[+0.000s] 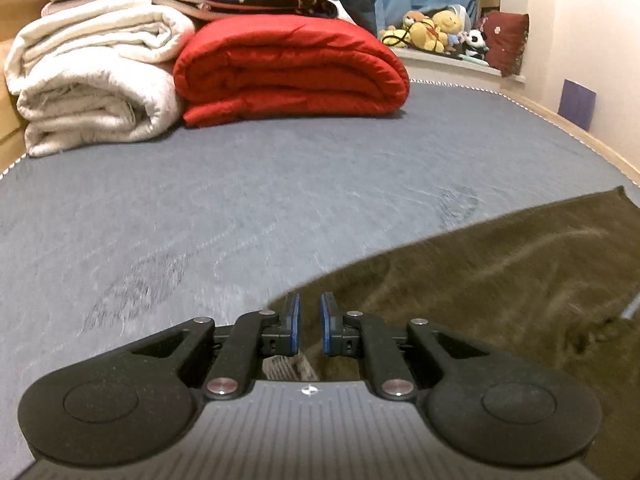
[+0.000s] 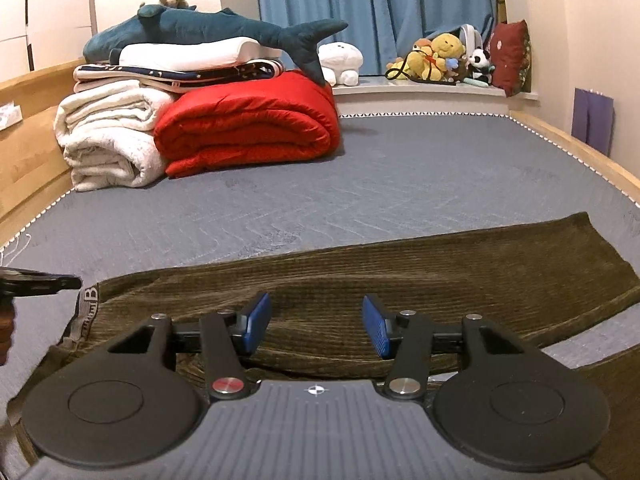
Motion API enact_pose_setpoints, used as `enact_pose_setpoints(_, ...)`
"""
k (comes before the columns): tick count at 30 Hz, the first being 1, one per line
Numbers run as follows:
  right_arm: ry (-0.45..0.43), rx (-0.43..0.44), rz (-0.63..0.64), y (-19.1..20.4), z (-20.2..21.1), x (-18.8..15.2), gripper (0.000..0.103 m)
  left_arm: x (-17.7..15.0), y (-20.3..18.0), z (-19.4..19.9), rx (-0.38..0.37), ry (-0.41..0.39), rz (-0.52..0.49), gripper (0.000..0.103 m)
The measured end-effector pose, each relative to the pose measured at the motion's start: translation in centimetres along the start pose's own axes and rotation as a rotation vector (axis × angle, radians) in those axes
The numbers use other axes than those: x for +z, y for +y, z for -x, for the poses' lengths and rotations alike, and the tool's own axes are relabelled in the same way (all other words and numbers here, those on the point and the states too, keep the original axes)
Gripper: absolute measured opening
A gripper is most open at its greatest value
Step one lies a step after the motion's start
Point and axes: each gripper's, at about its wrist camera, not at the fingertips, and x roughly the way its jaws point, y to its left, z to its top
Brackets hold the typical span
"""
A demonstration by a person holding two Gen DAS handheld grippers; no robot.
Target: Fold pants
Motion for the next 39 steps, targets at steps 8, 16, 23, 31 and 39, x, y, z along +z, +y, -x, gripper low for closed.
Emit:
enact_pose_setpoints(8,0.028,0.008,-0.034,-1.1,-0.2,0.4,0.055,0.8,-0.7,-6.5,0.015,0.056,-0.005,0.071)
enact_pose_setpoints(16,0.037,-0.032,-0.041,-2.8,-0.1,0.3,0.055,1.5,-1.5,-10.5,0.000,0.112,-0.043,0.066)
enact_pose_setpoints(23,0.032,-0.094,-0.111,-5.4,0.4,0.4,0.055,1.7,-2.7,-10.0,-0.042,0.115,-0.095,0.016)
enact_pose_setpoints(31,0.049,-0.174,-0.293,-10.6,0.6,0.4,0.055,3.1,-4.2,-0.7,-0.107,-0.022,-0.127,0.010)
enact_pose_setpoints(39,-0.007,-0.227,-0.477,-13.4,1.2,-1.1,0.055,-2.0,-5.5,16.0,-0.370,-0.151,-0.342,0.009)
